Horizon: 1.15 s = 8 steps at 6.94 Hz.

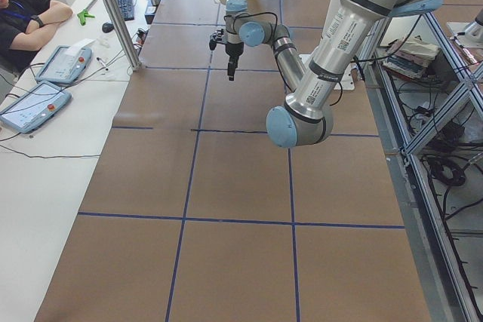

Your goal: Left arm hands cup to right arm to dump lemon

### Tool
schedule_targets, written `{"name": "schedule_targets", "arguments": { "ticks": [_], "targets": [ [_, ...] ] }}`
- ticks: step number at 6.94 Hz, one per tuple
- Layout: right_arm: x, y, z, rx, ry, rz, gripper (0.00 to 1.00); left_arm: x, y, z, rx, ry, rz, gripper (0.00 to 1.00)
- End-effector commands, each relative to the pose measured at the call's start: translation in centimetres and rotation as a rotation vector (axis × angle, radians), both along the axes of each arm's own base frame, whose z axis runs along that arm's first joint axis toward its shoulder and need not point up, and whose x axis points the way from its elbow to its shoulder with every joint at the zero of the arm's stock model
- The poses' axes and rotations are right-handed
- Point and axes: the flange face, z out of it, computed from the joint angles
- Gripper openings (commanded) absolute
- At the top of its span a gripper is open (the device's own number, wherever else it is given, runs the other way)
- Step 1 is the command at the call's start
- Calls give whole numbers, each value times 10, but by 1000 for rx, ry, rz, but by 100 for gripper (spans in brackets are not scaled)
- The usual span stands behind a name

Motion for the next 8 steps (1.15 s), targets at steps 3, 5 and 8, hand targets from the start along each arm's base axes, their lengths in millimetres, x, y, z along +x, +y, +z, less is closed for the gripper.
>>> {"name": "schedule_targets", "arguments": {
  "ticks": [3,5,8],
  "targets": [
    [102,76,140,14,-174,81,30,9,5,-9,-51,53,-74,100],
    [138,108,244,0,-398,124,27,9,5,-9,-51,54,-72,100],
    [199,152,317,-115,-745,227,27,12,11,-13,-57,63,-75,100]
  ]
}}
